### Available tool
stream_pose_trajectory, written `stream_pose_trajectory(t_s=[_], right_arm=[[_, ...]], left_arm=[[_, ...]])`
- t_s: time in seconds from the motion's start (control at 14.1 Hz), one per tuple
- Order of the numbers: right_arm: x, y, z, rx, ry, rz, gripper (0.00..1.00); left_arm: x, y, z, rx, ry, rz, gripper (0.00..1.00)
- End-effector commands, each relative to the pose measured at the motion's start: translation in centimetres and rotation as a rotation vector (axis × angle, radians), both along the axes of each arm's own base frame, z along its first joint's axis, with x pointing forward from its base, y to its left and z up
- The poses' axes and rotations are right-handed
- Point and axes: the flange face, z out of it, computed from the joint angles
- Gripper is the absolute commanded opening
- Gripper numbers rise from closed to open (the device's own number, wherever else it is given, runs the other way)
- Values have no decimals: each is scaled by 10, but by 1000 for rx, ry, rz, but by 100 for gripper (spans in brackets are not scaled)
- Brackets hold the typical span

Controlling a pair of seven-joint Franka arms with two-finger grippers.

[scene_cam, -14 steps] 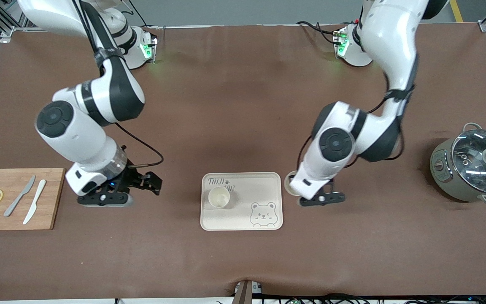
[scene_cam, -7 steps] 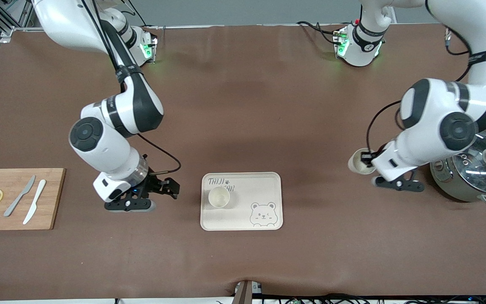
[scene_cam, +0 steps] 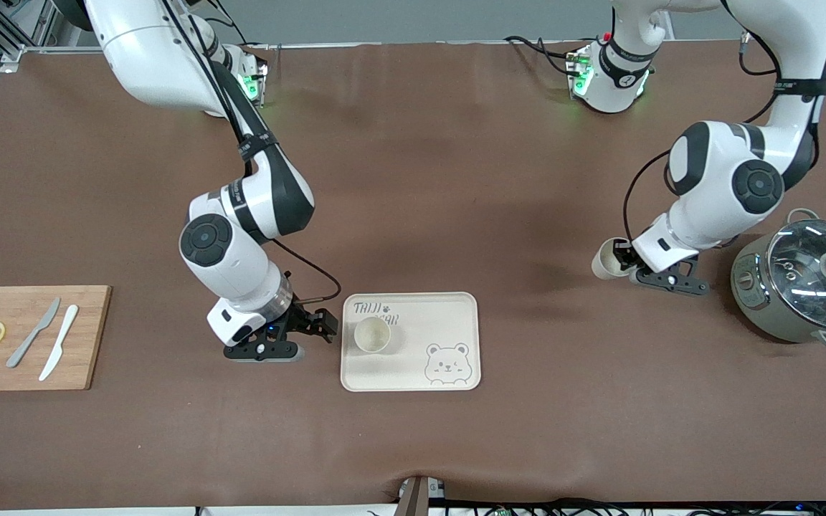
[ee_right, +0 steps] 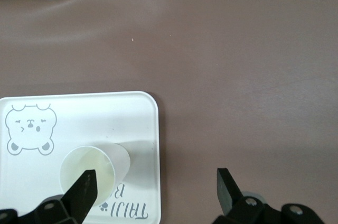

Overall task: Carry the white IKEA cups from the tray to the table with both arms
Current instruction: 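Lift the cup with the left gripper while the right gripper grasps the other cup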

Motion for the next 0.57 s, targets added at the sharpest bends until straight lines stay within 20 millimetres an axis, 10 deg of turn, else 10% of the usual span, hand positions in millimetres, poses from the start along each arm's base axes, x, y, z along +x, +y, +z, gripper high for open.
stream_pose_trajectory(t_s=[0.0, 0.5], right_arm=[[-3, 25, -9, 12, -17, -27, 100], [-6, 40, -48, -66, -7, 34, 100]], left_arm=[[-18, 3, -10, -30, -7, 8, 0], [-39, 6, -74, -32, -68, 37, 0]])
